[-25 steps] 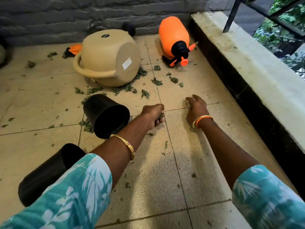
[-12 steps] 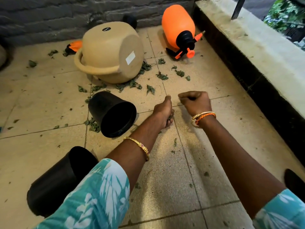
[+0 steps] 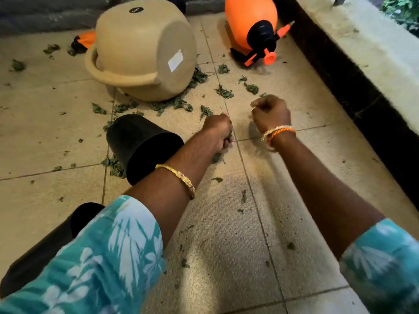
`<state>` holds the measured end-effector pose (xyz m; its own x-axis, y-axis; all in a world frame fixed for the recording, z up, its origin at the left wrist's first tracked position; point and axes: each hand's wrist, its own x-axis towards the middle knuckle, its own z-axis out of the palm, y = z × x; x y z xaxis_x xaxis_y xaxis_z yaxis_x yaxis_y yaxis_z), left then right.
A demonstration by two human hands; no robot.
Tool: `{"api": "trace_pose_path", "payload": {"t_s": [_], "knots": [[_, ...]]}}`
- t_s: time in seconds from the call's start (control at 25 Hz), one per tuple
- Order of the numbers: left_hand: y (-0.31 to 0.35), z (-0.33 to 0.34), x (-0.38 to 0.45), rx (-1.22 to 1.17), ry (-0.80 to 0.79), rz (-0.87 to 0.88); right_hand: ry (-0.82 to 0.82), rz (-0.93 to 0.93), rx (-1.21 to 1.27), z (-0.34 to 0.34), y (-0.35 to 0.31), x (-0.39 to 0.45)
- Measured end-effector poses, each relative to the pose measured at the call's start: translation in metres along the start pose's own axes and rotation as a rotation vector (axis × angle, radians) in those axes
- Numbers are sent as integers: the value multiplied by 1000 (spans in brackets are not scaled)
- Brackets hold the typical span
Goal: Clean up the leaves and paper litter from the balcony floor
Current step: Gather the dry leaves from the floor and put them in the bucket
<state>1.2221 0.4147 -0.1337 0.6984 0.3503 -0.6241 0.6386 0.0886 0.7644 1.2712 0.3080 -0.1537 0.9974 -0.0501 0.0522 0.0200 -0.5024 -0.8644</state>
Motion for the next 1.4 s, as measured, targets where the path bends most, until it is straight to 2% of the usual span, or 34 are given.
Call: {"api": "trace_pose_path", "payload": {"t_s": [0.04,0.12,0.2,0.28,0.4,0.48,0.6,0.72,0.8,0.92,1.0,1.08,1.28,1.4], "knots": [[2,-3,5,-18,13,-5,1,15,-80,0,5,19],[4,-6,12,-59,38,-12,-98,-4,-340,2,14,53],[2,-5,17,-77,60,-19,-250,-87,-554,12,16,74],[-1,-2,20,-71,51,-14,-335,-186,-704,22,15,85],[-5,-1,25,-100,-5,-39,-394,-329,-875,32,21,91],[-7,-3,27,-116,-35,-52,-346,-440,-907,33,32,89],[-8,-7,22,-145,-40,-46,-212,-578,-838,27,47,82],[-8,-7,12,-180,-38,-38,-111,-577,-815,18,56,73],[-7,-4,2,-192,-57,-25,-92,-466,-708,10,53,66],[-5,-2,-11,-195,-84,8,-49,-134,-257,-3,29,42],[-7,-3,-19,-167,-107,17,-123,3,95,-9,11,10],[-16,-5,-26,-91,-122,13,-237,81,218,-13,-2,-30],[-41,-20,-43,-104,-111,-50,-347,-11,53,-11,-9,-96],[-48,-30,-54,-143,-57,-5,-429,-19,80,-6,-12,-103]]}}
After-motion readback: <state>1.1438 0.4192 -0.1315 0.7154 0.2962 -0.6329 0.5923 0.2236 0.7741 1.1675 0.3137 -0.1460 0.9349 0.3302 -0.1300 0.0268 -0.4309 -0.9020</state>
